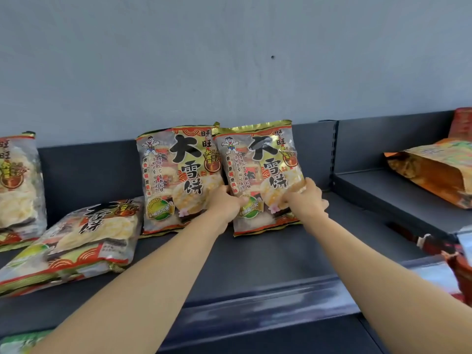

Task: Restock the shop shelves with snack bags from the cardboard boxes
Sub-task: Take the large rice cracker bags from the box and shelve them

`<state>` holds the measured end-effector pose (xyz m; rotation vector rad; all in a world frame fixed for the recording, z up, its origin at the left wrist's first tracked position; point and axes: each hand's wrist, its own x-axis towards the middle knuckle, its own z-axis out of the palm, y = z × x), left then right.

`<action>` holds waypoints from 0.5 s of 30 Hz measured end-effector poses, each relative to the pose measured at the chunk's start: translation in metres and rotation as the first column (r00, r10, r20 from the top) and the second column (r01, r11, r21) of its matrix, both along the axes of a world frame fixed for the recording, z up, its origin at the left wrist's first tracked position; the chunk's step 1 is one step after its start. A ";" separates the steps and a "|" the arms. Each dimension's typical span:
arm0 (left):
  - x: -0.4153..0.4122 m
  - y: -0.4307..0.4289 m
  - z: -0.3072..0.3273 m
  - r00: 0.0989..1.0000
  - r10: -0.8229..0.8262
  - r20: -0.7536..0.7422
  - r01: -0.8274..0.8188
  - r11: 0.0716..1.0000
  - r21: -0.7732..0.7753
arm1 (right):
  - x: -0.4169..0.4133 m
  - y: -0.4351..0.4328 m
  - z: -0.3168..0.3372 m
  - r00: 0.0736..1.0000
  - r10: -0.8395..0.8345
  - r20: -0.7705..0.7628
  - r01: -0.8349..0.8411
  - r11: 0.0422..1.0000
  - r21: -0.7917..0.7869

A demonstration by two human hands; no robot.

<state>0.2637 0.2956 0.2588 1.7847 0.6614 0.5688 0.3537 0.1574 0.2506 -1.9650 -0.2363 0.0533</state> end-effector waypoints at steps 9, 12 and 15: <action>-0.011 -0.001 -0.001 1.000 0.006 -0.030 -0.004 0.996 0.085 | -0.012 -0.002 0.001 0.991 -0.093 0.092 0.106 0.984 -0.144; -0.023 -0.007 0.002 0.998 0.030 -0.047 -0.021 0.983 0.180 | -0.022 -0.005 0.004 0.976 -0.093 0.198 0.121 0.984 -0.134; -0.036 -0.014 0.006 0.998 0.025 -0.065 -0.006 0.963 0.268 | -0.037 -0.009 0.006 0.961 -0.024 0.276 0.049 0.995 -0.085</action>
